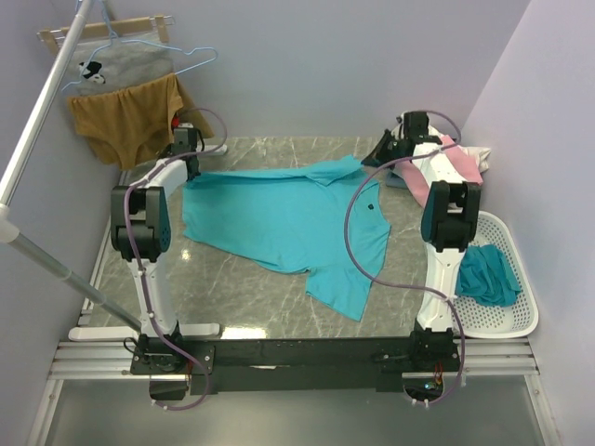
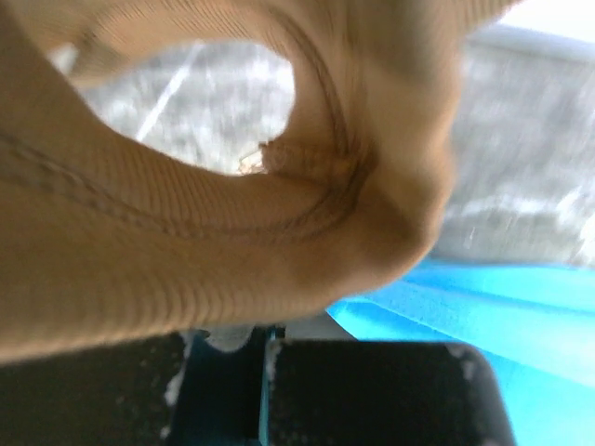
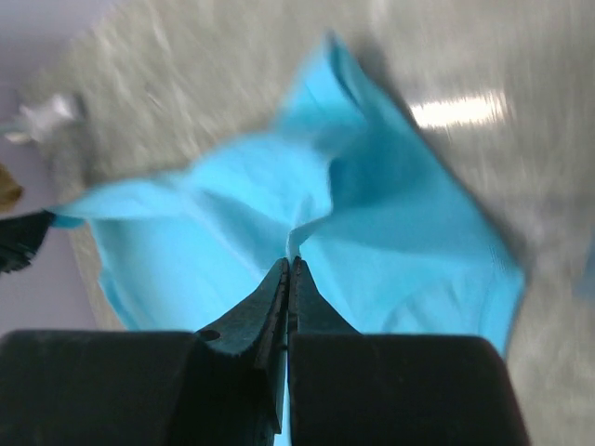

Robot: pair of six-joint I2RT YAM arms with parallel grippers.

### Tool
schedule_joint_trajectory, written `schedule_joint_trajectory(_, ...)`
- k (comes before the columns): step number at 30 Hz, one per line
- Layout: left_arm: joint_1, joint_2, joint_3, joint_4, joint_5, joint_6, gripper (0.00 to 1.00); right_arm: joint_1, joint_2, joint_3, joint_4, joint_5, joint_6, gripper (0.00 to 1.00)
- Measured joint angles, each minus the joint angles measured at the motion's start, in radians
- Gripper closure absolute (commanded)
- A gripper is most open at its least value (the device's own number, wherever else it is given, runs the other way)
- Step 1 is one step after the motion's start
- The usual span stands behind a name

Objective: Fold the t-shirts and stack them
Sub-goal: Fold the flattened tshirt in 1/3 of the way

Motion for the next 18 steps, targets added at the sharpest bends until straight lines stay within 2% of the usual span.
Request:
schedule_joint_trajectory(6, -0.012, -0.071, -0.106, -0.015, -0.001, -0.024, 0.99, 0.002, -0.161, -0.261, 0.010, 0.027, -0.010, 1.00)
schedule_joint_trajectory(14, -0.027, -0.121, -0.129, -0.042, -0.012, -0.027, 0.99, 0.002, -0.372, -0.397, 0.045, 0.072, -0.026, 1.00)
schedule_joint_trajectory(18, -0.029, -0.133, -0.129, -0.077, -0.015, -0.027, 0.99, 0.007, -0.402, -0.435, 0.047, 0.090, -0.035, 1.00)
